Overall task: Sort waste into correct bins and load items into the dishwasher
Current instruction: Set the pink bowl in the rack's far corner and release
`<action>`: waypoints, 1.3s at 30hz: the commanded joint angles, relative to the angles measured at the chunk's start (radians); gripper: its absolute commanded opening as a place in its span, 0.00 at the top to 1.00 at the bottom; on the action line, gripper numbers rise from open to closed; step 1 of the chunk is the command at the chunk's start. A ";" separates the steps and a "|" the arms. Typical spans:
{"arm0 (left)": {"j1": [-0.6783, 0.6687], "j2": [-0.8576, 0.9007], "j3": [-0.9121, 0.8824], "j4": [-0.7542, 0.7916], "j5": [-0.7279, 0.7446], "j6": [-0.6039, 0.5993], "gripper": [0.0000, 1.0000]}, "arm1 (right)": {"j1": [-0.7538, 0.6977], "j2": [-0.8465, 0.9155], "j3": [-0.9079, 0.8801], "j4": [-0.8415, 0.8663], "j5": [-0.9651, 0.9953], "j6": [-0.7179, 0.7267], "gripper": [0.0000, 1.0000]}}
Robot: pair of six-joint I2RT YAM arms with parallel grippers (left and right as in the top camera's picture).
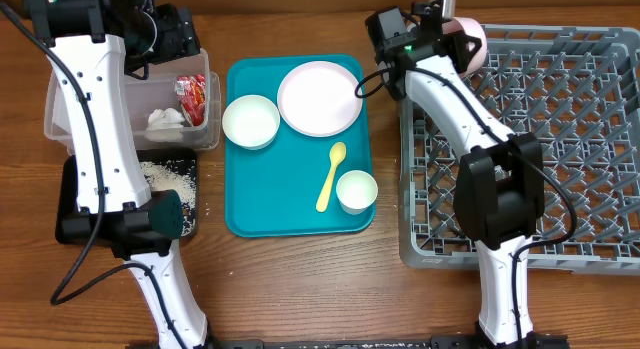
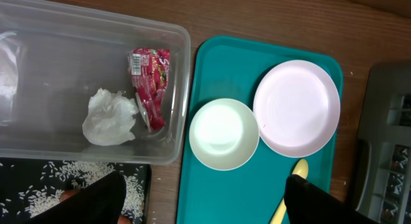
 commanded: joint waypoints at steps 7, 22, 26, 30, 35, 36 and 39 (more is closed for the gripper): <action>-0.006 -0.014 -0.003 0.006 -0.010 0.009 0.18 | 0.021 0.016 -0.011 -0.080 -0.103 0.045 0.91; -0.006 -0.014 -0.003 0.024 -0.007 0.009 0.15 | 0.135 0.016 -0.009 -0.152 -0.219 0.045 0.40; -0.006 -0.014 -0.003 0.031 -0.007 0.009 0.15 | 0.146 0.008 0.002 -0.153 -0.220 0.054 0.31; -0.006 -0.014 -0.003 0.031 -0.007 0.009 0.15 | 0.147 -0.019 0.027 -0.146 -0.254 0.080 0.27; -0.006 -0.014 -0.003 0.031 -0.007 0.009 0.15 | 0.142 -0.070 0.095 -0.153 -0.427 0.079 0.27; -0.006 -0.014 -0.003 0.031 -0.007 0.010 0.15 | 0.142 -0.084 0.112 -0.159 -0.492 0.078 0.30; -0.006 -0.014 -0.003 0.035 -0.007 0.017 0.12 | 0.143 -0.120 0.154 -0.190 -0.743 0.074 0.37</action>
